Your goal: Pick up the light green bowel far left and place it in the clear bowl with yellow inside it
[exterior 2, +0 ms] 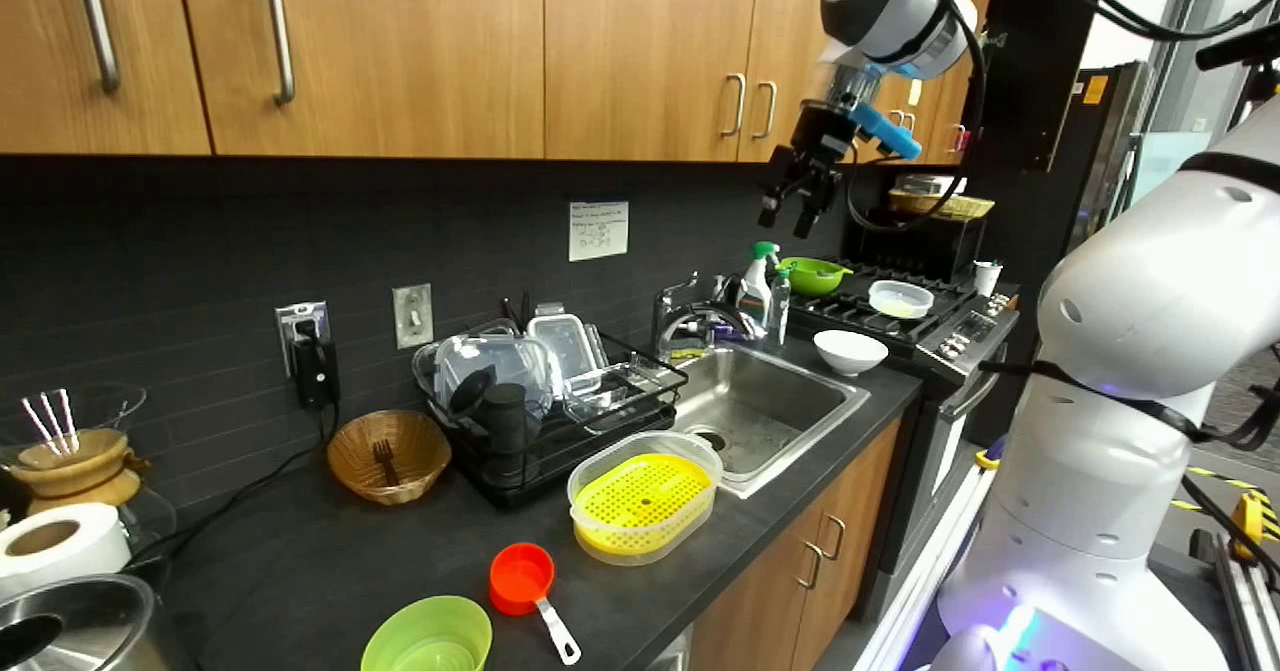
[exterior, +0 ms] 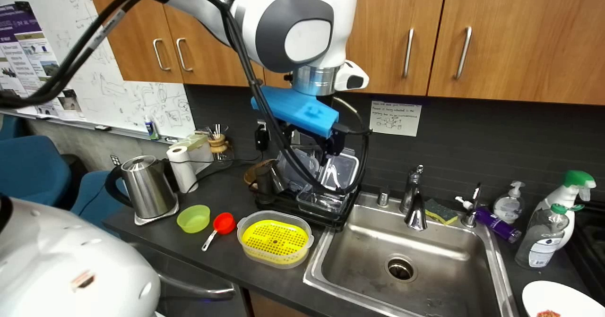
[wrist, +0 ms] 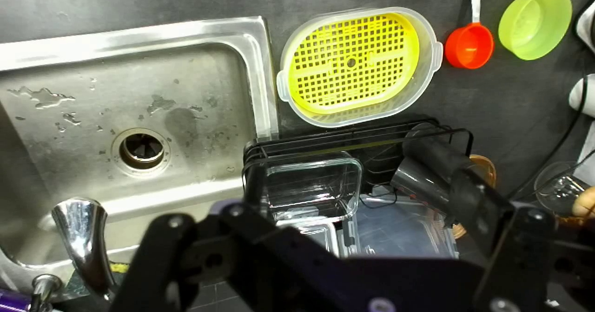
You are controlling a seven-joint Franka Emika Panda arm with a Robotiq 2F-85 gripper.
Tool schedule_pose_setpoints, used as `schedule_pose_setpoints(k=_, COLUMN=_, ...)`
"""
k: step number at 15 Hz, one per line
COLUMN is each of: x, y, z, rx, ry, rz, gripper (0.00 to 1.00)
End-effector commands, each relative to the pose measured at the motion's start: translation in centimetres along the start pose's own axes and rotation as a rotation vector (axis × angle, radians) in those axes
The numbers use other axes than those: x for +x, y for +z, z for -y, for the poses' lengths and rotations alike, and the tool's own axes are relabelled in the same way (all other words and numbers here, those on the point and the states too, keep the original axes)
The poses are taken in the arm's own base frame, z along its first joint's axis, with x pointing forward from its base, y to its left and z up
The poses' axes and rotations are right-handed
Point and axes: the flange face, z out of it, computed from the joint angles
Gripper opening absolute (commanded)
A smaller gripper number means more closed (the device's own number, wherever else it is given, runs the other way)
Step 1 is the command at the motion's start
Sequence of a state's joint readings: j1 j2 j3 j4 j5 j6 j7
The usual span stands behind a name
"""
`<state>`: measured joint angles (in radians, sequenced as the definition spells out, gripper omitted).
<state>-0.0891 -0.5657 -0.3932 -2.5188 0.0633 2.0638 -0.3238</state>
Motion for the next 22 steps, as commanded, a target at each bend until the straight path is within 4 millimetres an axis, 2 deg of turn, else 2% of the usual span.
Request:
schedule_pose_setpoints(k=1, x=0.0, y=0.0, z=0.0, rx=0.0, ry=0.0, rz=0.001, gripper=1.0)
schedule_pose_setpoints(k=11, x=0.0, y=0.0, z=0.0, rx=0.0, ry=0.0, rz=0.001, gripper=1.0)
schedule_pose_setpoints(k=22, x=0.6, y=2.2, z=2.5, rx=-0.062, ry=-0.046, rz=0.065, gripper=1.0)
